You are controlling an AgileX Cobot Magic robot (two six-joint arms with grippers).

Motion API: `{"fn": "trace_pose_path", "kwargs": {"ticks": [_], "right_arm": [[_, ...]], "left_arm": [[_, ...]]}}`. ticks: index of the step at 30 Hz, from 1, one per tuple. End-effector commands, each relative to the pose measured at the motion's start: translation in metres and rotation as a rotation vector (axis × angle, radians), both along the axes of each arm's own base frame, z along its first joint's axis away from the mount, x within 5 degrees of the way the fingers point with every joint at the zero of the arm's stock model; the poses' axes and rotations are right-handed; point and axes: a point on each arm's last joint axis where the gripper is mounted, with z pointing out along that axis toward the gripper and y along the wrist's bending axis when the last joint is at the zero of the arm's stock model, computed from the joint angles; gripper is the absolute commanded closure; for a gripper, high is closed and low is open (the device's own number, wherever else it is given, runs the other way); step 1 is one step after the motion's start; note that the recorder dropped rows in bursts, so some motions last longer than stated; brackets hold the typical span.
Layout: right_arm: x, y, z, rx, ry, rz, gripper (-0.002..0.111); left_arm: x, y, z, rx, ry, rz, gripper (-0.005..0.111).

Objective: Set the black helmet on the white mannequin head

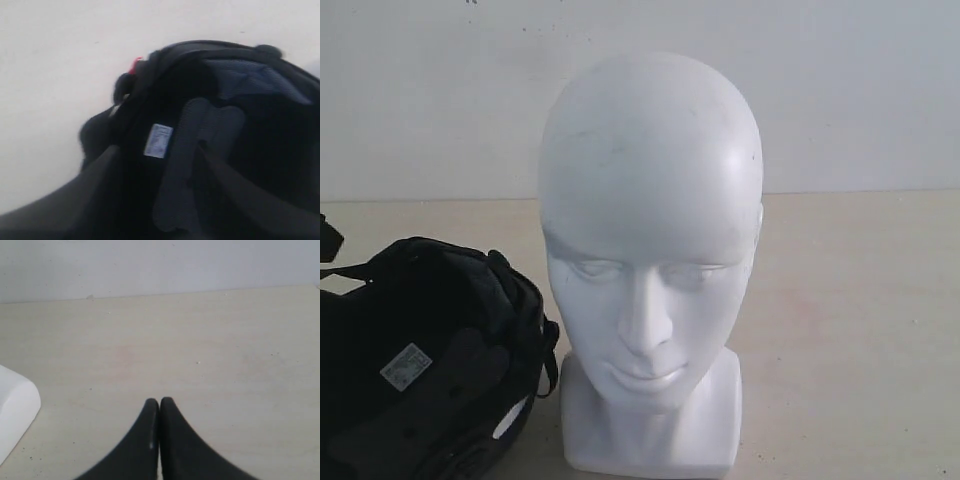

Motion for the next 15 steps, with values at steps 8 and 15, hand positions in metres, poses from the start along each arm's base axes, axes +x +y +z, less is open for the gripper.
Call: {"fn": "trace_pose_path", "kwargs": {"ticks": [8, 15], "right_arm": [[0.0, 0.0, 0.001, 0.002, -0.01, -0.002, 0.108], [0.0, 0.0, 0.001, 0.002, -0.01, -0.002, 0.108]], "left_arm": [[-0.04, -0.052, 0.01, -0.12, 0.157, -0.302, 0.063], [-0.055, -0.079, 0.011, -0.169, 0.227, -0.413, 0.063]]}}
